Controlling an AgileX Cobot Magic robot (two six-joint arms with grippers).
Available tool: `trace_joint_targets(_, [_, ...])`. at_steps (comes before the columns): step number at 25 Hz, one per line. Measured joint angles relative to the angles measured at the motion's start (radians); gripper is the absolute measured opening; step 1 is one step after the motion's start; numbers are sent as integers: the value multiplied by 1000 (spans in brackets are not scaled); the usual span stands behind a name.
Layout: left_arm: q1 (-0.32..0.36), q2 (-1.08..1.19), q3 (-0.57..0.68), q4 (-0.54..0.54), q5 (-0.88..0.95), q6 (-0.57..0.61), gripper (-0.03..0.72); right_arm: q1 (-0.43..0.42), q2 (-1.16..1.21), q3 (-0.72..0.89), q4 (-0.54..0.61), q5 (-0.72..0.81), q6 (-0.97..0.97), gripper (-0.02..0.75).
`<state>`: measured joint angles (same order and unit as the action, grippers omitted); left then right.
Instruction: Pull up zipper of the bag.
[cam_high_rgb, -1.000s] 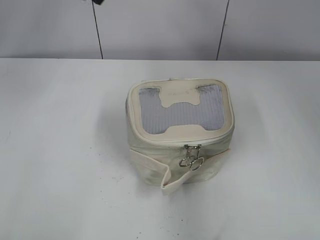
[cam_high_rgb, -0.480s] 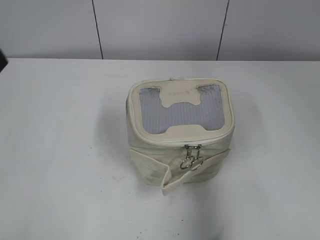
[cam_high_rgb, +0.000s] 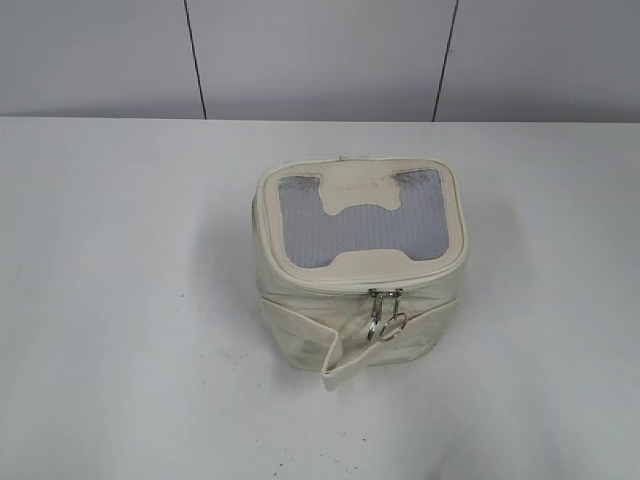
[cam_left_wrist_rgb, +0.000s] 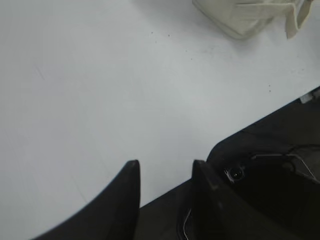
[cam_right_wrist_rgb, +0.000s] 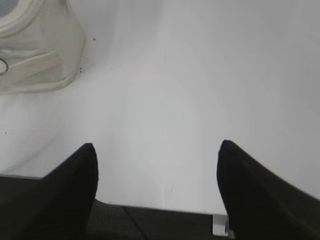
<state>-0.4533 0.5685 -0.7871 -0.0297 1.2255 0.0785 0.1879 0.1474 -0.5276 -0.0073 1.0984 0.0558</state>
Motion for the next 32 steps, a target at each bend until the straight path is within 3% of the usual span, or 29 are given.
trace_joint_targets(10, [0, -555, 205, -4, -57, -2, 273, 0, -120, 27, 16, -33, -46, 575])
trace_joint_targets(17, [0, -527, 243, -35, -159, -2, 273, 0, -120, 28, 18, -37, -49, 575])
trace_joint_targets(32, [0, -522, 245, -40, -169, -2, 273, 0, -120, 28, 21, -37, -50, 575])
